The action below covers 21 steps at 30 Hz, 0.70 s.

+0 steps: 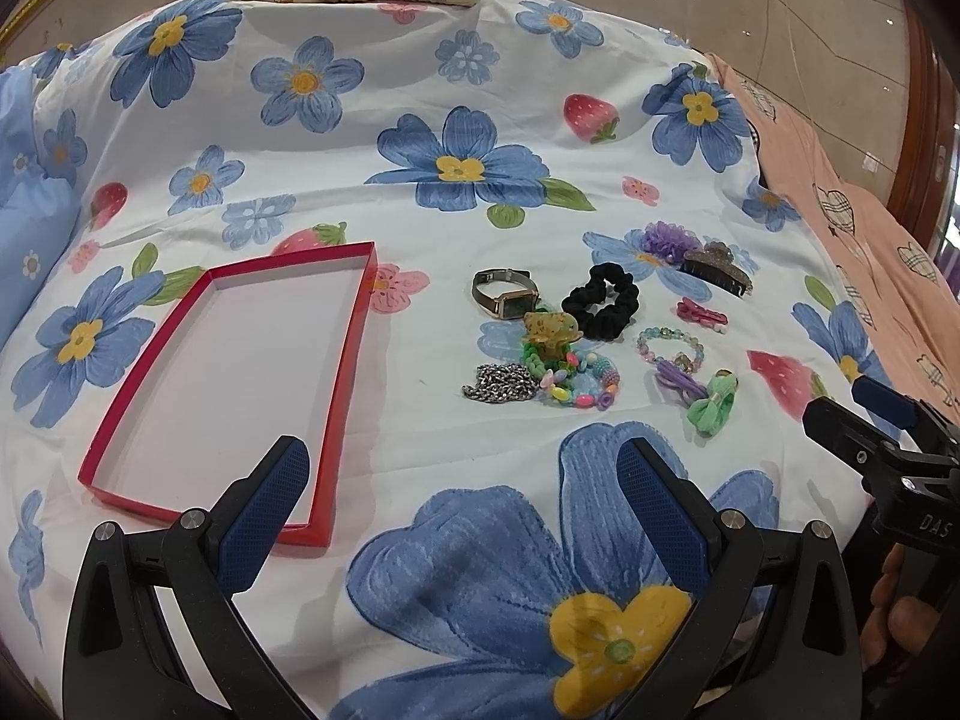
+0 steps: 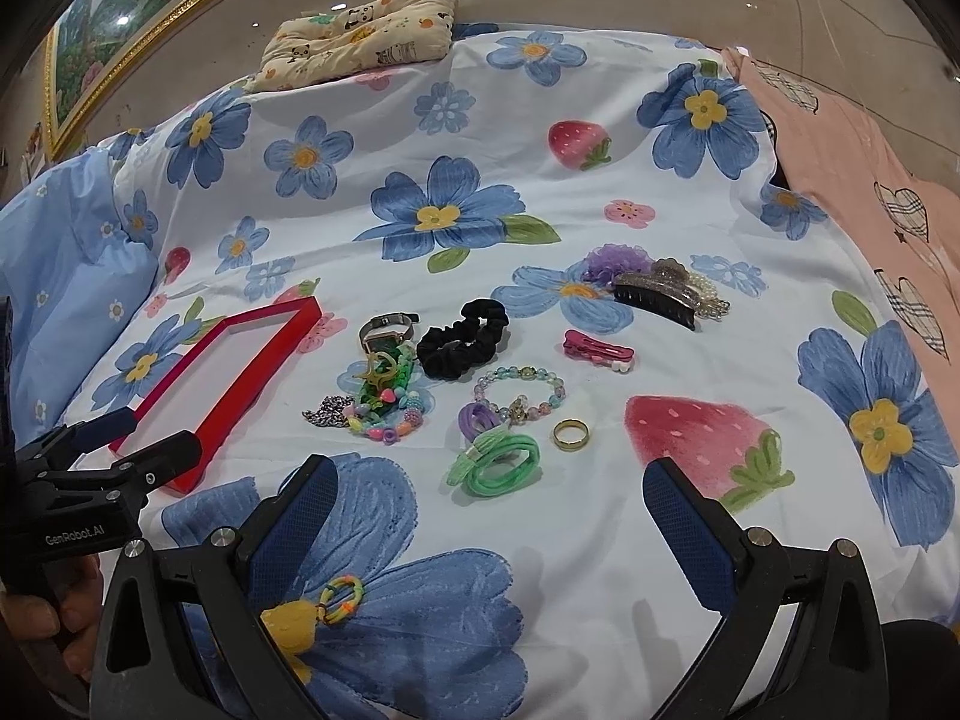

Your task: Organize jewelry

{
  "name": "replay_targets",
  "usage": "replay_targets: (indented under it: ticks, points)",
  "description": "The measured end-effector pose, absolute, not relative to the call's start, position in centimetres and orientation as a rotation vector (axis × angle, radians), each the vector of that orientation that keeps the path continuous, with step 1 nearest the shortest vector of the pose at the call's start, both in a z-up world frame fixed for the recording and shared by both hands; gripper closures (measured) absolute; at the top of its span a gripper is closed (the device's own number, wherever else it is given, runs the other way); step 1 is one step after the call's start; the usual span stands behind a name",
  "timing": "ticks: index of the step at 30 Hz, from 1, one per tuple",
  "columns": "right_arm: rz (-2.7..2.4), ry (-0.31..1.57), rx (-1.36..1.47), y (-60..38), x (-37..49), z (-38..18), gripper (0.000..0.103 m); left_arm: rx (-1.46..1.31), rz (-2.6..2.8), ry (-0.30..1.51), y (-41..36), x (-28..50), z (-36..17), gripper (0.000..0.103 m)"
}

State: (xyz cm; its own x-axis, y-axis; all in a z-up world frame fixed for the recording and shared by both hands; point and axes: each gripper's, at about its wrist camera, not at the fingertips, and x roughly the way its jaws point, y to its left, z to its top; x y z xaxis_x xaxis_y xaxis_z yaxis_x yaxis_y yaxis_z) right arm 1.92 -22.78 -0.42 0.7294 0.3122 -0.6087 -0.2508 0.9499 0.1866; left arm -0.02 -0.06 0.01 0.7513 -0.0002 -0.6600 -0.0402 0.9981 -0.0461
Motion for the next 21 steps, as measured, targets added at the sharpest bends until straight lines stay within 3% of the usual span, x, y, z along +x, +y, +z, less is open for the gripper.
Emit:
replay_targets:
  ticks: [15,21]
  points:
    - [0.332,0.708,0.131,-23.2,3.4,-0.8,0.001,-0.076,-0.001,0.748,0.3,1.6,-0.7,0.000]
    - [0.340,0.713,0.158,-23.8,4.9,-0.6,0.002,-0.048,0.020,0.881,0.6,3.9,-1.0,0.000]
